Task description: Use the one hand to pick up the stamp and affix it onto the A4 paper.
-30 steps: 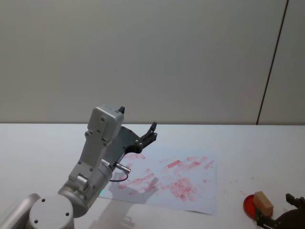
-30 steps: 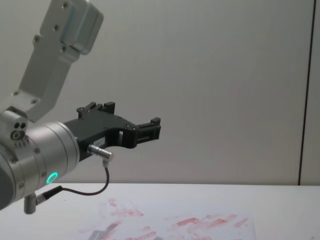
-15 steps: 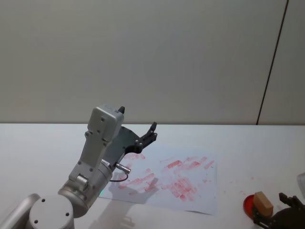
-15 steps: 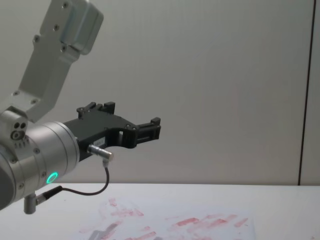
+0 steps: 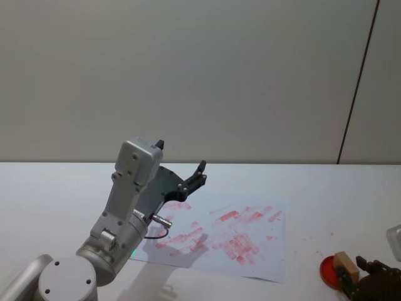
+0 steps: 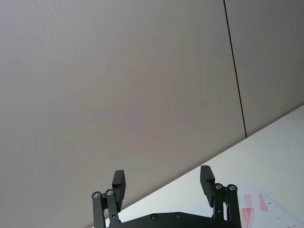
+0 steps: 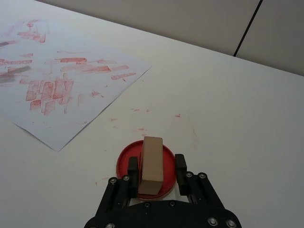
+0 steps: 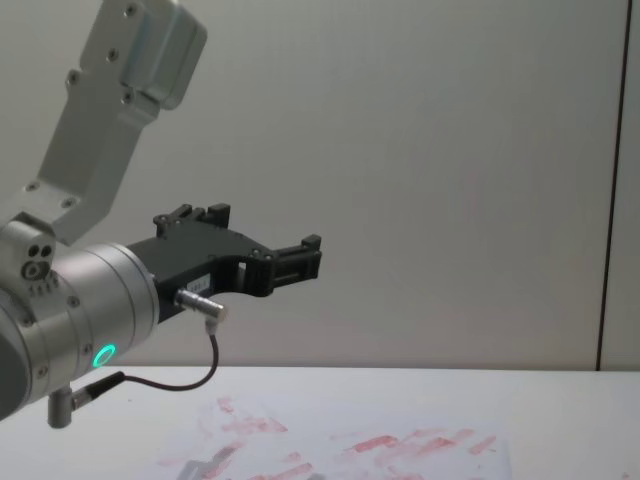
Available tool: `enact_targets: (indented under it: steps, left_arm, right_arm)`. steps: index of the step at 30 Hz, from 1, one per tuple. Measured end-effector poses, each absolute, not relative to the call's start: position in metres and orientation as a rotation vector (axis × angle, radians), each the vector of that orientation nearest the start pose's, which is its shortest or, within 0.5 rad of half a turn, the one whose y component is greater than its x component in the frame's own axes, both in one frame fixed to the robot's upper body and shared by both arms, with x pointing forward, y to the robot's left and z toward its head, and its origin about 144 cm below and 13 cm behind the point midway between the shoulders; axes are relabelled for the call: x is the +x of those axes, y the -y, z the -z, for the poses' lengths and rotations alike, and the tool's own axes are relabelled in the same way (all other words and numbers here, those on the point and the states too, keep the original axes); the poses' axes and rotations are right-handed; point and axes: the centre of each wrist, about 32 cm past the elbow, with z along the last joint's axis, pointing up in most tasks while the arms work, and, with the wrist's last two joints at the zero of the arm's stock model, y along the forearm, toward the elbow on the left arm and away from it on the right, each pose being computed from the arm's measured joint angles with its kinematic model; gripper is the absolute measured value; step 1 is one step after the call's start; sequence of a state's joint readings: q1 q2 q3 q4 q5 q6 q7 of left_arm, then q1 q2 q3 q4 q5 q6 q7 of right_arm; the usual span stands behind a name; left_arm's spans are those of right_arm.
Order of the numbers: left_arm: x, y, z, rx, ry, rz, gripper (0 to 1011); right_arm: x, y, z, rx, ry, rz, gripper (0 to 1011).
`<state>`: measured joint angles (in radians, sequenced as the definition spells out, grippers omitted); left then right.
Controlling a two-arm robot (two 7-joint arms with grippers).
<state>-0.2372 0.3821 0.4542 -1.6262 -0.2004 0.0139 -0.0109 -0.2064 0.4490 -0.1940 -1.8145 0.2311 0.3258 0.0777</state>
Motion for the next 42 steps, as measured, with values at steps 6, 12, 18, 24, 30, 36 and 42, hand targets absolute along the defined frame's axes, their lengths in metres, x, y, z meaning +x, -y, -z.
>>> enact_targets:
  steps: [6,12,18,24,30,36,42]
  left_arm:
    - [0.492,-0.198,-1.204,0.061,0.268,-1.124,1002]
    - [0.492,-0.198,-1.204,0.061,0.268,-1.124,1003]
    - [0.492,-0.198,-1.204,0.061,0.268,-1.124,1003]
    - [0.492,-0.198,-1.204,0.061,0.268,-1.124,1002]
    - [0.492,-0.198,-1.204,0.061,0.268,-1.124,1002]
    - [0.492,-0.198,-1.204,0.061,0.268,-1.124,1002]
    - [0.492,-0.198,-1.204,0.061,0.268,-1.124,1002]
  right_arm:
    - [0.393,0.268,-1.151,-0.425,-0.131,1.217,317]
    - [0.393,0.268,-1.151,-0.422,-0.130,1.217,219]
    - [0.395,0.266,-1.152,-0.387,-0.125,1.219,219]
    - [0.399,0.260,-1.158,-0.309,-0.119,1.225,219]
    - [0.409,0.248,-1.169,-0.204,-0.107,1.220,219]
    - [0.423,0.231,-1.177,-0.119,-0.100,1.189,219]
    - [0.438,0.217,-1.182,-0.087,-0.094,1.155,219]
